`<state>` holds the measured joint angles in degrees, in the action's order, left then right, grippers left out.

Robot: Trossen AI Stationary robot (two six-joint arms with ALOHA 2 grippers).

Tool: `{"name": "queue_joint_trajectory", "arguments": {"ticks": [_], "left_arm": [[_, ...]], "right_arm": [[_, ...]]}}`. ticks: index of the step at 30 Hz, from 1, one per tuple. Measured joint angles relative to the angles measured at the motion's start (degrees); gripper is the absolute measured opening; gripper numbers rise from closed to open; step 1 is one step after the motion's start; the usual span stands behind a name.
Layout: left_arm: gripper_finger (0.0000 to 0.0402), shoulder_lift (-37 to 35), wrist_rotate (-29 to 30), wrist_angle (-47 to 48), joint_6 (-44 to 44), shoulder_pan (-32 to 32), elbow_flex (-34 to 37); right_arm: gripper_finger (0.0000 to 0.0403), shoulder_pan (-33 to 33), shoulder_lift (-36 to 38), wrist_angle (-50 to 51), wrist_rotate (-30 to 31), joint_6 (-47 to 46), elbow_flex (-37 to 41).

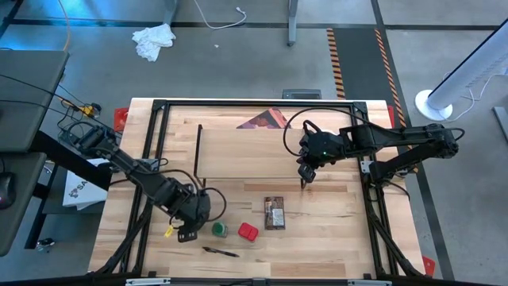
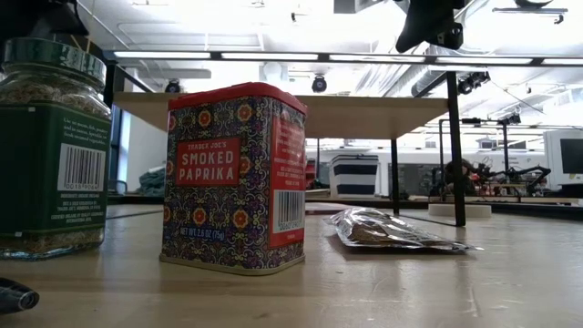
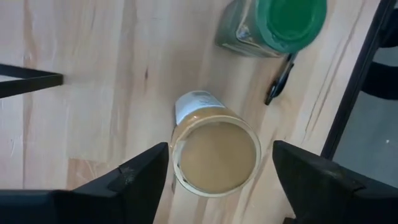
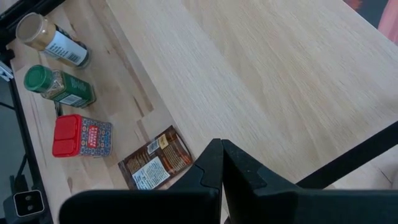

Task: Shelf spices
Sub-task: Put the brown seasoning bottle on the shelf

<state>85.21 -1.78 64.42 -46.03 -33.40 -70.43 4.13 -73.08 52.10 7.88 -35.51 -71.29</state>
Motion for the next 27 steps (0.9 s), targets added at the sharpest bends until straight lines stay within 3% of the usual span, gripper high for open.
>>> {"name": "queue_joint_trajectory", "arguments": {"ticks": [10,12,18,27], "left_arm": [[0.0366,0.0,-1.33,0.95,-1.87,0.0,-0.07],[0.037,-0.02,-1.29,1.18,-2.52,-0.4,-0.07],[0.0372,-0.04,8.81,1.04,-5.55,-5.56,-0.07],[0.0372,-0.04,9.13,0.96,-6.37,-8.67,-0.07]], "right_arm": [[0.0,0.01,0.0,0.0,0.02,0.0,0.0],[0.0,0.02,0.0,0.0,0.16,0.0,0.0],[0.0,0.01,0.0,0.11,0.42,0.0,0.0],[0.0,-0.01,0.0,0.83,0.68,0.0,0.0]]}}
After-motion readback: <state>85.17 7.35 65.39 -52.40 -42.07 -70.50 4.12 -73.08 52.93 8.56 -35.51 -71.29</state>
